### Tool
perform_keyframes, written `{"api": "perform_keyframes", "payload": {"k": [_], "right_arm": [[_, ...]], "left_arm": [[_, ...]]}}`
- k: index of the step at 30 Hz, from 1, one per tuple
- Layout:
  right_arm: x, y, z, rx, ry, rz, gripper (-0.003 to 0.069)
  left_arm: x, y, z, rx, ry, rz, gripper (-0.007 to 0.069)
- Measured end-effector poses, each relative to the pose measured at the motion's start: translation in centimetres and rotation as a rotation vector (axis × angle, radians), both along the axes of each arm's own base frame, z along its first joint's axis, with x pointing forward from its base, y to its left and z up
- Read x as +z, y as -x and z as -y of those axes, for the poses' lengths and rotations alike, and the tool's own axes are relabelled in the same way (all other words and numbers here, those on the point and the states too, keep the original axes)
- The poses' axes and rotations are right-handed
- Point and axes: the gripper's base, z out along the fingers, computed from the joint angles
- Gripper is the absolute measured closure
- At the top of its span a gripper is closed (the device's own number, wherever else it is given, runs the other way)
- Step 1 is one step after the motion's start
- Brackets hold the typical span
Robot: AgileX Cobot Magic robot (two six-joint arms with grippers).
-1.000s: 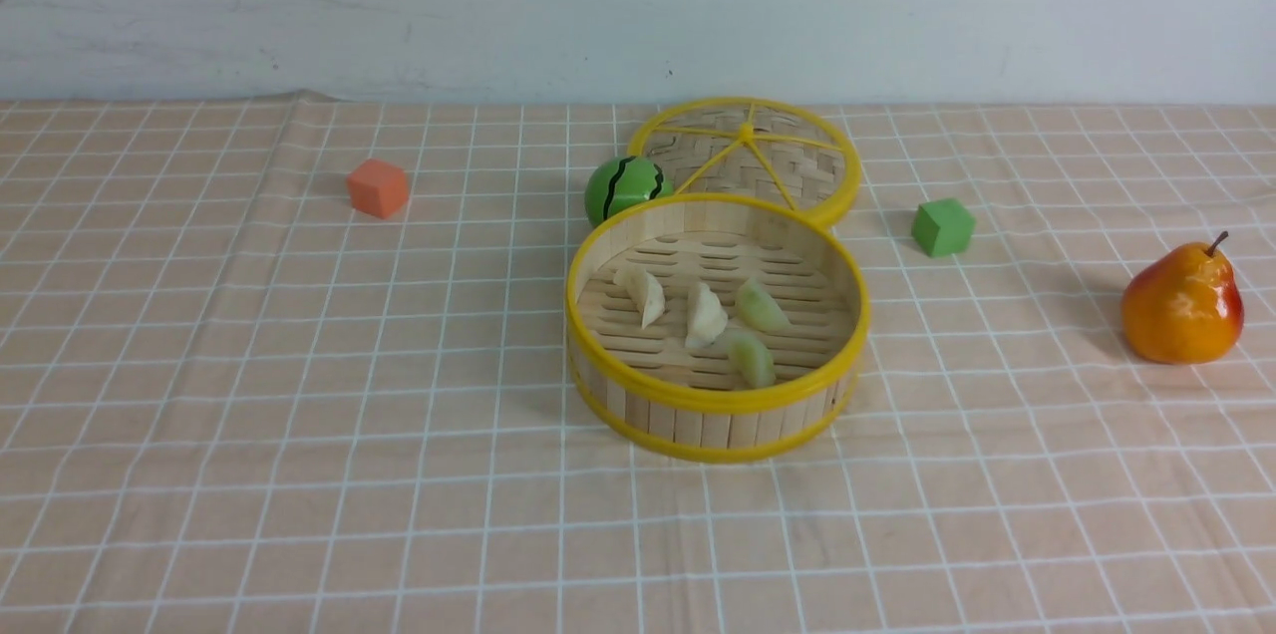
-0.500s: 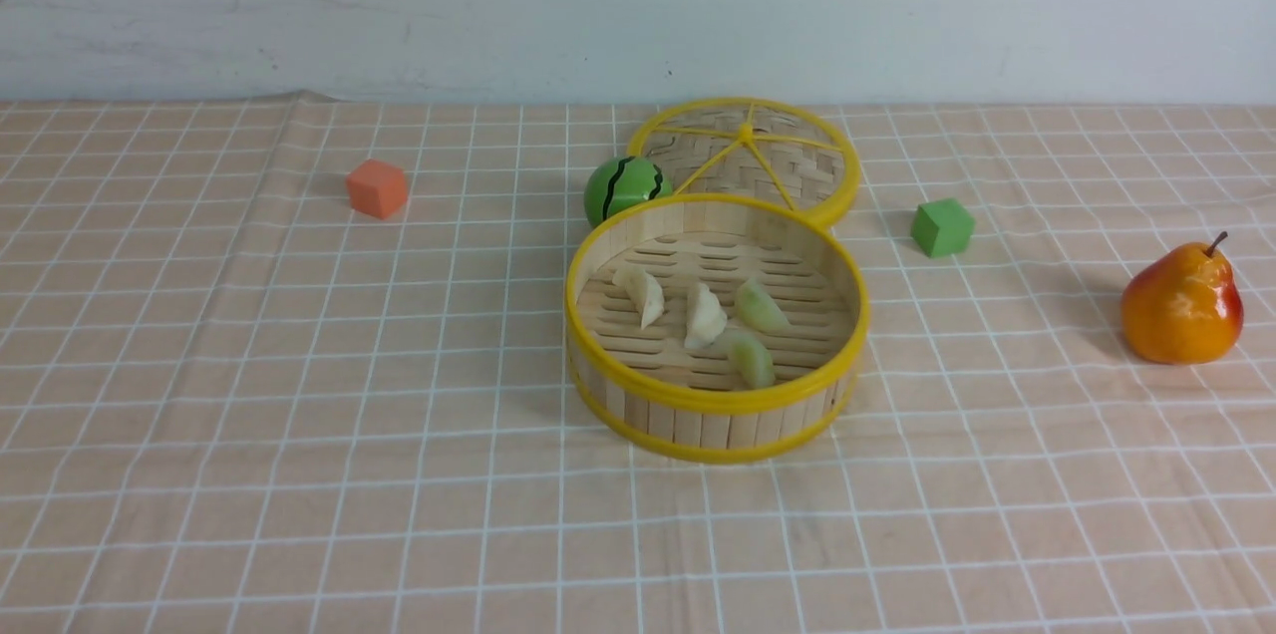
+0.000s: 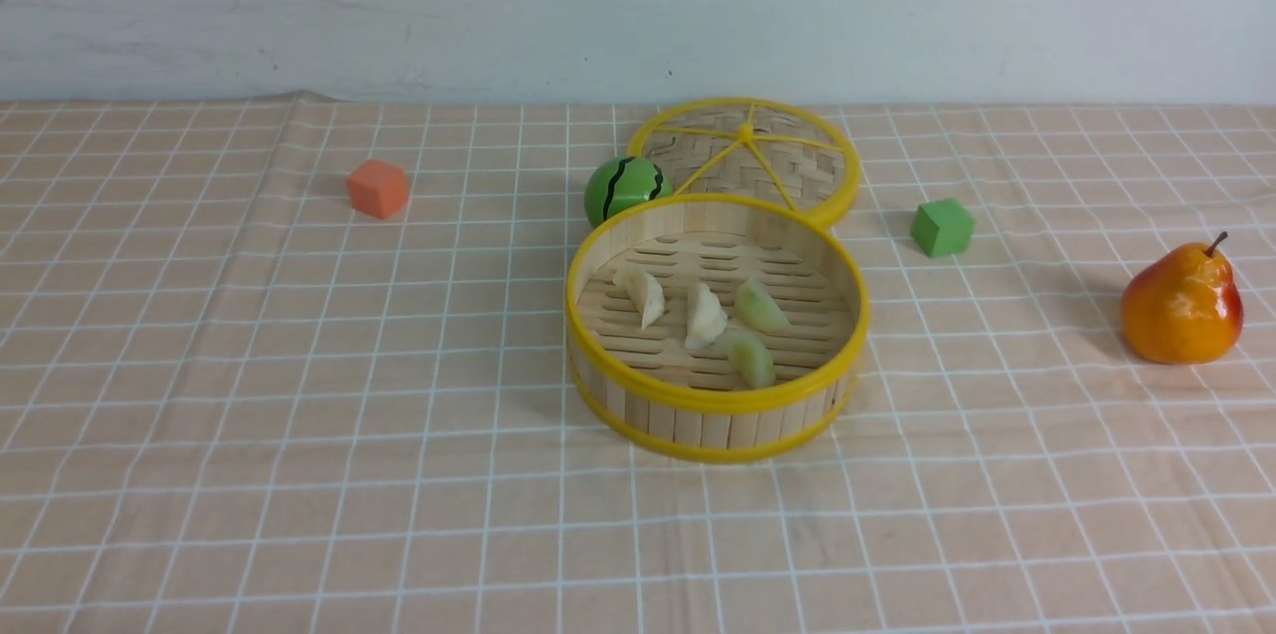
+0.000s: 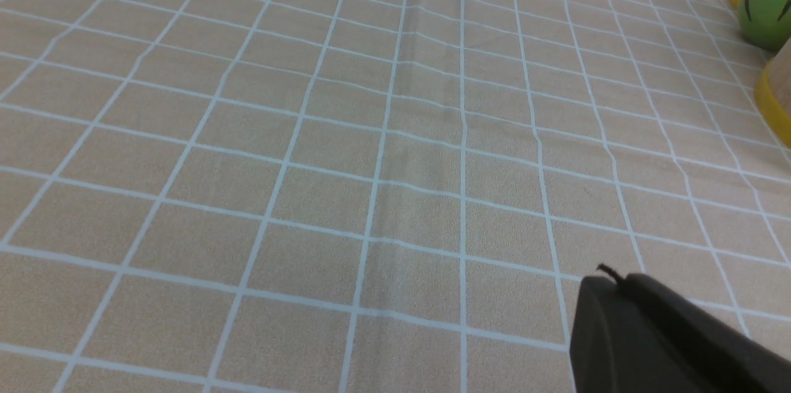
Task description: Put the dumplings into the steamer on the table with the brown tablecloth.
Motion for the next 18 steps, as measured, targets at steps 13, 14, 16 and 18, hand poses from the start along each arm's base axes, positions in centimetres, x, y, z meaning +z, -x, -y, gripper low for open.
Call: {"api": "perform_keyframes", "payload": {"k": [13, 14, 16, 18], "right_arm": [[0.0, 0.0, 0.0, 0.0, 0.0, 0.0, 0.055], [0.0, 0.0, 0.0, 0.0, 0.0, 0.0, 0.0549], [0.0, 0.0, 0.0, 0.0, 0.0, 0.0, 0.0545], [0.0, 0.0, 0.0, 0.0, 0.0, 0.0, 0.0544]], "left_arm": [[0.01, 0.0, 0.0, 0.0, 0.0, 0.001, 0.0638], [0.01, 0.0, 0.0, 0.0, 0.0, 0.001, 0.0638], [0.01, 0.0, 0.0, 0.0, 0.0, 0.001, 0.0636], [0.01, 0.0, 0.0, 0.0, 0.0, 0.001, 0.0635]]}}
